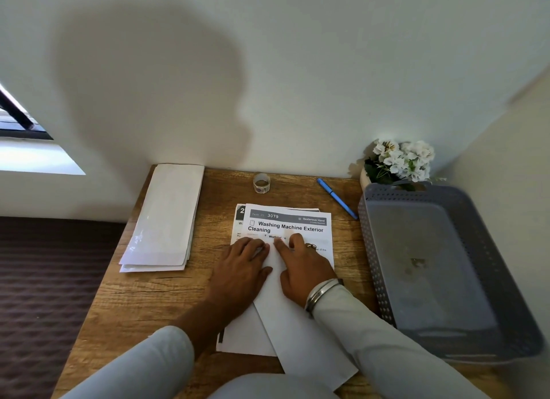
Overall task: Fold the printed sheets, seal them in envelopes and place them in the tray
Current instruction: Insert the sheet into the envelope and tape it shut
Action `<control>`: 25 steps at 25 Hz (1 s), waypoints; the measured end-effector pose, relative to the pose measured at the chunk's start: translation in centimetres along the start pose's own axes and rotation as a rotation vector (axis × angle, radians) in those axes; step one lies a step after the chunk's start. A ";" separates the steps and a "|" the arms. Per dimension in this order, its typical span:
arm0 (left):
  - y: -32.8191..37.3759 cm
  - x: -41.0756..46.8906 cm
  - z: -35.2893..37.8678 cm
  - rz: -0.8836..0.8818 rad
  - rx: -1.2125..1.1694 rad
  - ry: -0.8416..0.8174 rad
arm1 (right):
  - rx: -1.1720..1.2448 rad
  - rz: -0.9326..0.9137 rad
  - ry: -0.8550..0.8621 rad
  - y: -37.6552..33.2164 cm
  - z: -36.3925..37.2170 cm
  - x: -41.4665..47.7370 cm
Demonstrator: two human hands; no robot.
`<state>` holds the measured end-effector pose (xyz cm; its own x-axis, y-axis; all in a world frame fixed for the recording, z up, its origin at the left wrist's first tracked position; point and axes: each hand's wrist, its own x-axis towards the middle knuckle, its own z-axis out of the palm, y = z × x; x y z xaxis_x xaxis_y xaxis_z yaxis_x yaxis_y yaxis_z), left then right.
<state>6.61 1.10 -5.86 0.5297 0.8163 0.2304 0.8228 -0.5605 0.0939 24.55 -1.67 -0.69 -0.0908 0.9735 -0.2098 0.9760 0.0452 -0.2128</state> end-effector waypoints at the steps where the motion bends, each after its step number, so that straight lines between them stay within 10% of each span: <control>1: 0.1 0.0 -0.1 -0.001 0.009 -0.007 | 0.006 -0.001 0.009 0.1 0.1 -0.1; 25: 0.2 -0.1 -0.4 -0.028 -0.026 -0.068 | -0.012 -0.046 -0.002 0.5 0.1 -0.8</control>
<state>6.59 0.84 -5.47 0.5199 0.8388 0.1615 0.8325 -0.5399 0.1245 25.06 -2.47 -0.74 -0.1361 0.9698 -0.2024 0.9731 0.0925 -0.2111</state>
